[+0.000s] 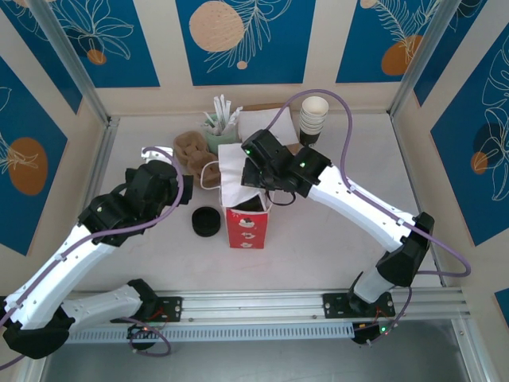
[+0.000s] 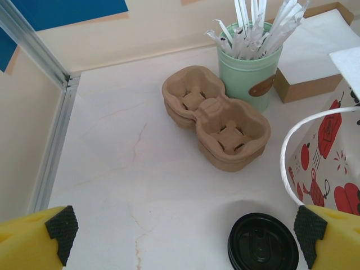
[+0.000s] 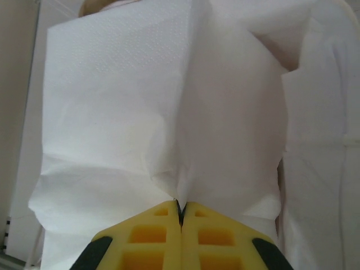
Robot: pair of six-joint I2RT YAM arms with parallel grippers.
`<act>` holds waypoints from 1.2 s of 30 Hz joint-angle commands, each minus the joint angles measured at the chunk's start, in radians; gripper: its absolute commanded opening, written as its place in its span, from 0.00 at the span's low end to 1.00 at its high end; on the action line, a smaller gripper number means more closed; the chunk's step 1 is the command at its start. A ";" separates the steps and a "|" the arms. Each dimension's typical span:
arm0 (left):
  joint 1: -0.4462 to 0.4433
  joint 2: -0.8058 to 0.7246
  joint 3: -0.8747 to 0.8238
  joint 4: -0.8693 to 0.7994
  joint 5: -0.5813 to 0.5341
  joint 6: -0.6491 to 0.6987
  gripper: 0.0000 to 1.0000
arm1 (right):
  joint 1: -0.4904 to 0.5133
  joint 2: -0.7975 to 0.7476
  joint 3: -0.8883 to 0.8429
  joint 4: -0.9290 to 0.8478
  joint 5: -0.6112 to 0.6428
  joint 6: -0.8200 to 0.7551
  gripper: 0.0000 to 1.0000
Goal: Pack the takeout coffee
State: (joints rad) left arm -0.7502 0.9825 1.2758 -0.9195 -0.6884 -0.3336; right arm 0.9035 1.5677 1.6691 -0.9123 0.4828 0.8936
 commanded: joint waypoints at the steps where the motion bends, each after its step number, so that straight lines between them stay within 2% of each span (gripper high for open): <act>1: 0.007 -0.021 -0.015 0.013 0.008 -0.011 1.00 | 0.015 -0.004 -0.012 -0.048 0.083 -0.009 0.00; 13: 0.006 -0.030 -0.032 0.011 0.016 -0.021 1.00 | 0.027 0.058 0.018 -0.151 0.139 -0.013 0.00; 25: 0.006 -0.038 -0.044 0.013 0.019 -0.024 1.00 | 0.038 0.061 0.031 -0.132 0.109 -0.032 0.00; 28: 0.007 -0.038 -0.043 0.013 0.019 -0.024 1.00 | 0.038 0.061 0.050 -0.125 0.075 -0.049 0.15; 31: 0.007 -0.040 -0.042 0.013 0.020 -0.025 1.00 | 0.038 0.058 0.078 -0.131 0.063 -0.063 0.26; 36: 0.007 -0.041 -0.034 0.014 0.019 -0.021 1.00 | 0.039 0.050 0.131 -0.146 0.064 -0.087 0.33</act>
State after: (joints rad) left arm -0.7502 0.9565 1.2369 -0.9192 -0.6804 -0.3416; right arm 0.9352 1.6329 1.7504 -1.0416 0.5495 0.8257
